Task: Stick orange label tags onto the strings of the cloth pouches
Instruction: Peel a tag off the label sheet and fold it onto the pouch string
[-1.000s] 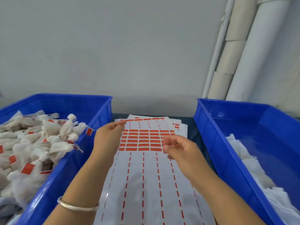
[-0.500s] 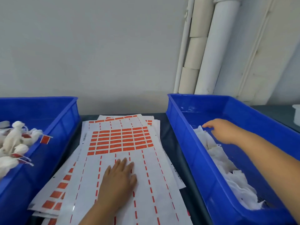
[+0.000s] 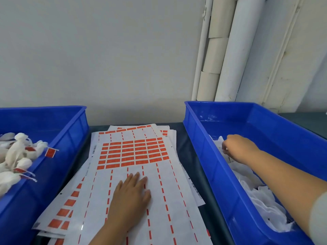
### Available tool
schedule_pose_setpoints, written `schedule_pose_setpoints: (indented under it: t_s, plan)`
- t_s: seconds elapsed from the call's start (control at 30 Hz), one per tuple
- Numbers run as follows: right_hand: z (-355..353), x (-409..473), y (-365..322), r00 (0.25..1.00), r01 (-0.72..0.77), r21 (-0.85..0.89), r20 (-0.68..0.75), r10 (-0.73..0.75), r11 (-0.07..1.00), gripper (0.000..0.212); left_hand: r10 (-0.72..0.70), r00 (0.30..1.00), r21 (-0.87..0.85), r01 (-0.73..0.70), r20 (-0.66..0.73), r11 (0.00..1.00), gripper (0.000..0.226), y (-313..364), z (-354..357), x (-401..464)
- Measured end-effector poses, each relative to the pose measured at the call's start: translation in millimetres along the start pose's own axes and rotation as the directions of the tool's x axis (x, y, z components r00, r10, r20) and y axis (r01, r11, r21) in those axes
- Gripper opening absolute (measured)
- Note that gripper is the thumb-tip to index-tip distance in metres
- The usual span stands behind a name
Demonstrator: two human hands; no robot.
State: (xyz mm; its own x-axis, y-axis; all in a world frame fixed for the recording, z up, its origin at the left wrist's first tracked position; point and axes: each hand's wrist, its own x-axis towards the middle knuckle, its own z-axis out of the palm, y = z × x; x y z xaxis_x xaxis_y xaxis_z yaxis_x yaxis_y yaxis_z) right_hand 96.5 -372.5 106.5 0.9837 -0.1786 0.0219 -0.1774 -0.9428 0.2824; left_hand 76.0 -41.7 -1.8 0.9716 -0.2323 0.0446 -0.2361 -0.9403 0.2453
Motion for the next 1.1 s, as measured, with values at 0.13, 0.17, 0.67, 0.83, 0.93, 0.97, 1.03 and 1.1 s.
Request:
schedule_pose_setpoints:
  t_s: [0.13,0.17,0.67,0.83,0.93,0.97,1.03,1.1]
  plan:
    - [-6.7,0.0,8.3,0.992,-0.055,0.177,-0.102,0.074,0.983,0.019,0.000,1.000,-0.006,0.000,0.004,1.000,0.054,-0.4,0.1,0.1]
    - [-12.2,-0.3,10.2,0.986,-0.068,0.256,-0.128,0.104,0.964,0.019,0.001,1.000,-0.008,-0.001,0.004,1.000,0.053,-0.2,0.1,0.2]
    - [-125.4,-29.4,-96.8,0.960,0.173,0.617,-0.278,0.008,0.768,0.028,-0.003,0.997,-0.100,-0.004,-0.076,0.995,0.051,1.2,-0.9,-1.7]
    - [-108.0,-21.7,-154.2,0.992,0.125,0.774,-0.098,-0.077,0.620,0.026,-0.116,0.966,-0.370,0.023,-0.230,0.929,0.031,3.6,-8.0,-11.2]
    - [-90.3,-16.4,-188.2,0.998,-0.027,0.912,0.046,-0.038,0.408,0.025,-0.263,0.924,-0.531,0.080,-0.278,0.843,0.030,0.7,-13.7,-9.1]
    - [-83.8,-17.5,-198.4,0.995,-0.082,0.944,0.095,-0.026,0.318,0.029,-0.303,0.904,-0.577,0.079,-0.302,0.813,0.035,0.1,-15.4,-7.7]
    - [-69.1,-21.7,-214.0,0.986,-0.153,0.975,0.160,-0.036,0.159,0.035,-0.323,0.887,-0.636,0.043,-0.330,0.770,0.044,0.0,-18.9,-6.9]
    - [-56.1,-28.0,-222.8,0.982,-0.175,0.984,0.177,-0.072,0.035,0.028,-0.303,0.889,-0.691,-0.021,-0.344,0.722,0.049,0.7,-22.3,-8.1]
